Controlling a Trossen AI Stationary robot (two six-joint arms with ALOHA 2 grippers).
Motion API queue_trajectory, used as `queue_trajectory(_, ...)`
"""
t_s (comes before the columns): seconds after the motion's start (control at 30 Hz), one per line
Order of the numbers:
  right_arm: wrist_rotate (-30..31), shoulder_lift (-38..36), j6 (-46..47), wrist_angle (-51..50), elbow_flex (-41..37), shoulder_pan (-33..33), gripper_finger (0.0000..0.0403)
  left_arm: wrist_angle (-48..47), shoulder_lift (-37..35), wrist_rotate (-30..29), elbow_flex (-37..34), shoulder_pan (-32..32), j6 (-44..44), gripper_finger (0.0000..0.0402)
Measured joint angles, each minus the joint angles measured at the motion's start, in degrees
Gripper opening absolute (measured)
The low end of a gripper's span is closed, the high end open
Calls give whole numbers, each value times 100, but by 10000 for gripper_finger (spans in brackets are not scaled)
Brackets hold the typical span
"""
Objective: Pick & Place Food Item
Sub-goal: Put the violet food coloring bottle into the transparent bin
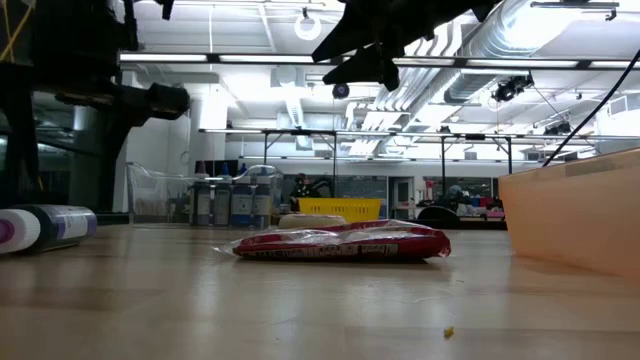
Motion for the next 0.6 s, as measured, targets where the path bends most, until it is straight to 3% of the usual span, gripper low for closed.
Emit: queue_trajectory(0.6,0,0,0,2,0,2,213,185,312,288,0,247,1622,211)
